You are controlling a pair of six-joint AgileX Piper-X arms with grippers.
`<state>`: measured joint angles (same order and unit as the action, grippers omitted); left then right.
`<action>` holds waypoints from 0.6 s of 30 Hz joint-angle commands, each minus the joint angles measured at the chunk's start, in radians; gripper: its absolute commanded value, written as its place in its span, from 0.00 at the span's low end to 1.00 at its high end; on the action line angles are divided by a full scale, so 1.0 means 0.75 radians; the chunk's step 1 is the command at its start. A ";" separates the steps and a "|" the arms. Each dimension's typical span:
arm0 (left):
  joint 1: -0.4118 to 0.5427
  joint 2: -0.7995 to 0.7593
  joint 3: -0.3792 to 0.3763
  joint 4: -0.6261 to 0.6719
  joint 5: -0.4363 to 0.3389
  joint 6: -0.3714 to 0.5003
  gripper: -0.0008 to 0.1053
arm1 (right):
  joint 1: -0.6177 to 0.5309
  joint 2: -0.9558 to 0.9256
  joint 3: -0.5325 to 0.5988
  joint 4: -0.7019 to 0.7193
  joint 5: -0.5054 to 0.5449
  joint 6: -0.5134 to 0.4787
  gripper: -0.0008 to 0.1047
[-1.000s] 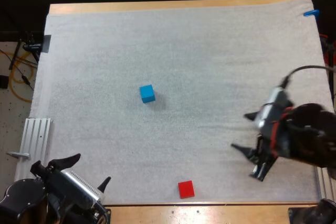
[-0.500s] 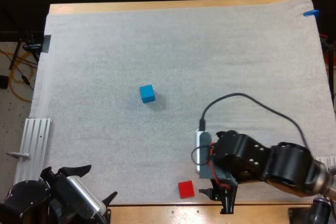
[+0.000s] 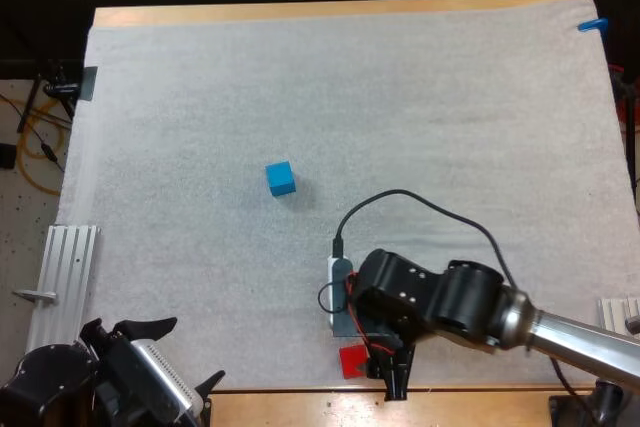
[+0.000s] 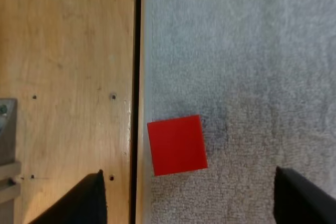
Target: Stack red cube on blue cube
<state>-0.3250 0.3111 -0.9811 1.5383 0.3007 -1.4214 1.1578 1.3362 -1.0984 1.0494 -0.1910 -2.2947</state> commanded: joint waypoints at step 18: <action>-0.005 0.003 -0.008 0.008 0.013 0.011 0.71 | 0.121 0.124 0.185 -0.270 0.099 -0.088 0.62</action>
<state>-0.3250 0.3111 -0.9811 1.5383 0.3022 -1.4149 1.2478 1.4307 -0.9595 0.8563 -0.1073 -2.3412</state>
